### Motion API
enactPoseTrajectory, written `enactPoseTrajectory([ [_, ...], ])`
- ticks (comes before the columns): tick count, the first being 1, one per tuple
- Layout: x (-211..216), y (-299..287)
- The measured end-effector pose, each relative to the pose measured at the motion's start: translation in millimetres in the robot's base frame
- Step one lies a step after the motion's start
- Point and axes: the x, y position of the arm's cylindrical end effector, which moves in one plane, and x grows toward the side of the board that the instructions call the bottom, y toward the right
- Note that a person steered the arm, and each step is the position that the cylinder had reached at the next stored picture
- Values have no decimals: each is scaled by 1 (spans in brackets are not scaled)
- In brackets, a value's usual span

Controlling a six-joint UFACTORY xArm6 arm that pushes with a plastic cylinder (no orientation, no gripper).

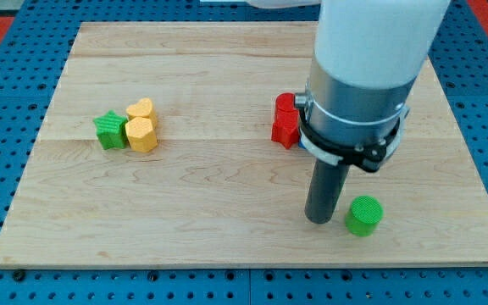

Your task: Push the green star a bit right

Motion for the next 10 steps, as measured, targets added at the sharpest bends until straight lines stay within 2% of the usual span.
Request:
enactPoseTrajectory([
  [2, 3, 56],
  [3, 3, 24],
  [4, -3, -88],
  [6, -72, -309],
  [7, -104, -386],
  [8, -123, -385],
  [10, -174, -338],
])
